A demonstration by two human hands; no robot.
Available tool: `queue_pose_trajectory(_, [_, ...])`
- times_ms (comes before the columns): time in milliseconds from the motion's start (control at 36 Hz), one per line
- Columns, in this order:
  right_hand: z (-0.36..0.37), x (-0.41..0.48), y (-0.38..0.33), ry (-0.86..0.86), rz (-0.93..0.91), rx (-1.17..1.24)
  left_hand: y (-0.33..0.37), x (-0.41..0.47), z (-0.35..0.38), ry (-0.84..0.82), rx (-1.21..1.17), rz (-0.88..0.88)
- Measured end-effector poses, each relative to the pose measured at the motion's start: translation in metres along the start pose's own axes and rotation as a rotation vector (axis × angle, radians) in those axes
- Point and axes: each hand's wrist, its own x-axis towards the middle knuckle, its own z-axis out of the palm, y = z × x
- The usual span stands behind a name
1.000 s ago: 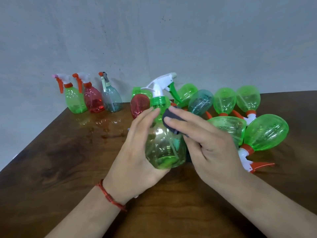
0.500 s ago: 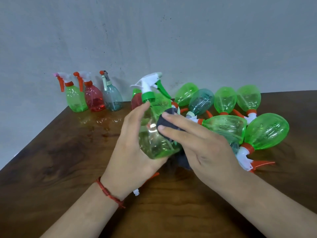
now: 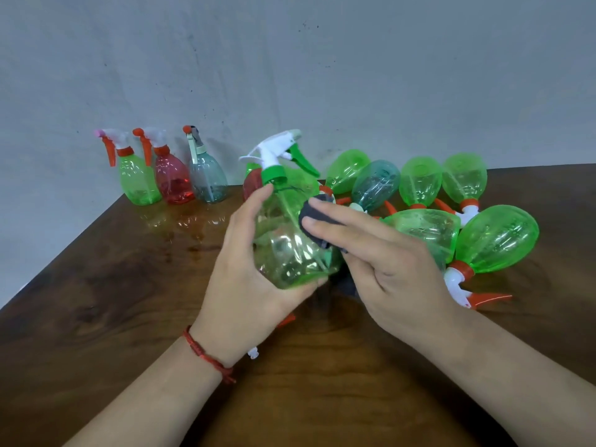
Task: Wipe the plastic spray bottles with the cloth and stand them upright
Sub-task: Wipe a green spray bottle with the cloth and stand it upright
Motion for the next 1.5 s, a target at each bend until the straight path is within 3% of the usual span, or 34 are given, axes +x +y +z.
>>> queue_pose_trajectory(111, [0.002,-0.002,0.001,-0.049,-0.093,-0.068,0.003,0.002,-0.002,0.1,-0.092,-0.111])
queue_pose_trajectory(278, [-0.001,-0.002,-0.001,-0.082,-0.104,-0.083,0.008,0.002,0.001,0.101,-0.14,-0.149])
queue_pose_trajectory(500, [-0.001,0.004,0.0,0.09,0.104,0.061,0.006,-0.001,0.0,-0.129,0.035,0.105])
queue_pose_trajectory(611, [-0.008,0.008,0.002,0.113,0.169,0.191,0.007,-0.002,0.002,-0.193,0.006,0.182])
queue_pose_trajectory(694, [-0.006,0.007,0.001,0.103,0.149,0.192,0.008,-0.002,0.002,-0.17,0.017,0.177])
queue_pose_trajectory(1028, [-0.002,-0.001,0.001,-0.072,-0.106,-0.011,0.008,0.002,0.0,0.109,-0.166,-0.183])
queue_pose_trajectory(1194, [-0.004,-0.001,0.005,-0.077,-0.163,-0.068,0.012,0.001,0.002,0.114,-0.14,-0.184])
queue_pose_trajectory(1361, [0.002,-0.002,0.003,-0.117,-0.225,-0.12,0.004,-0.001,0.003,0.087,0.047,-0.095])
queue_pose_trajectory(1500, [0.006,-0.002,-0.001,0.0,-0.034,0.051,0.002,0.001,0.001,0.04,-0.009,-0.073])
